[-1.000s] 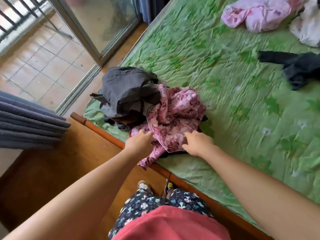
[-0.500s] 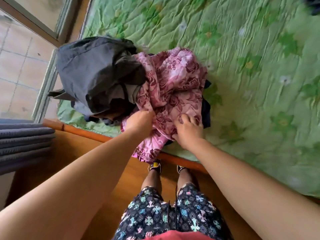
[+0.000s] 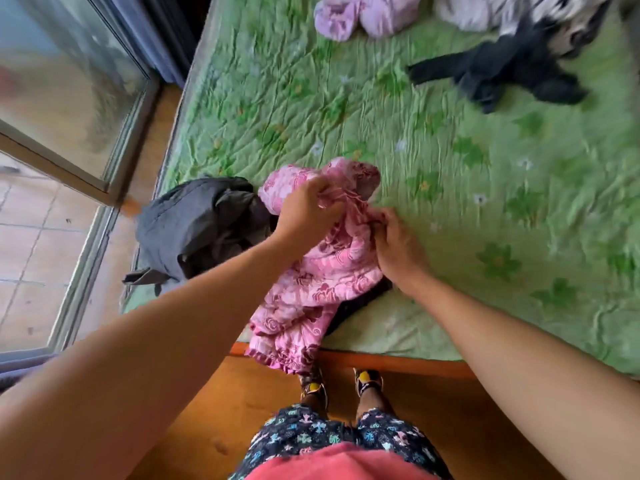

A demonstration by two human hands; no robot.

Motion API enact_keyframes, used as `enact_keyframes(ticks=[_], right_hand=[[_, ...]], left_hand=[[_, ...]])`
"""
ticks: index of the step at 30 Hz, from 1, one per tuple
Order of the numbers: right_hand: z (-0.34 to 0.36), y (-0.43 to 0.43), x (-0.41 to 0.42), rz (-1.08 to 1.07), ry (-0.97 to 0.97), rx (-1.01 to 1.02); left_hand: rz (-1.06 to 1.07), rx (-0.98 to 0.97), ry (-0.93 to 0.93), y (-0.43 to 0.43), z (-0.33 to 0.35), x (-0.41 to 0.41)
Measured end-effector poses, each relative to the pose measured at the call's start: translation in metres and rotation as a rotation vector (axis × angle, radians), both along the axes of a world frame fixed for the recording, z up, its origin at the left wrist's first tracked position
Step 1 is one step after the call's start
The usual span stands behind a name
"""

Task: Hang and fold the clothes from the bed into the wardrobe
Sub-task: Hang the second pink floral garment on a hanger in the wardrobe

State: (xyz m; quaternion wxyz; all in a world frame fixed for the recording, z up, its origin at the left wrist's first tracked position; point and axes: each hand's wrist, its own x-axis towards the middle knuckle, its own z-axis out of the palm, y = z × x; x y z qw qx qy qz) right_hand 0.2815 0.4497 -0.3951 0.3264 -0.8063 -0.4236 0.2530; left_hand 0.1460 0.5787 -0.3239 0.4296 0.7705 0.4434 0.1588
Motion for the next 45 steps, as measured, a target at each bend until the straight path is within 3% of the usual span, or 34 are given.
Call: enact_keyframes(ticks=[4,8,11,17,21,24,30,35,39,41,45], right_hand=[[0.077,-0.005,0.022,-0.101,0.013,0.140],[0.118,-0.011,0.057,-0.295,0.271,0.233],[0.139,-0.010,0.098,-0.392,0.384,0.175],[0.173,-0.020,0.150,-0.457,0.605,0.136],[0.176,-0.030,0.164,-0.439,1.008,0.215],[0.179,-0.018,0.164,-0.353,1.205,0.291],[0.209,0.016,0.143,-0.315,1.188,0.202],[0.244,0.020,0.146,-0.248,1.289,0.426],[0.268,0.021,0.148,-0.168,1.310,0.566],[0.275,0.020,0.139,-0.137,1.324,0.547],[0.266,0.015,0.126,-0.073,1.315,0.459]], left_hand=[[-0.052,0.122,-0.174,0.005,0.087,0.032],[-0.106,0.080,-0.409,0.009,0.163,0.054],[-0.202,0.053,-0.583,0.002,0.216,0.069],[-0.415,-0.161,-0.899,-0.006,0.295,0.077],[-0.491,-0.353,-1.019,-0.006,0.318,0.072],[-0.481,-0.524,-0.955,-0.006,0.307,0.070],[-0.248,-0.735,-0.786,0.003,0.266,0.060],[-0.241,-0.724,-0.691,0.028,0.250,0.040],[-0.184,-0.686,-0.411,0.034,0.236,0.042],[-0.142,-0.674,-0.300,0.022,0.223,0.052],[-0.011,-0.723,-0.360,-0.013,0.195,0.075]])
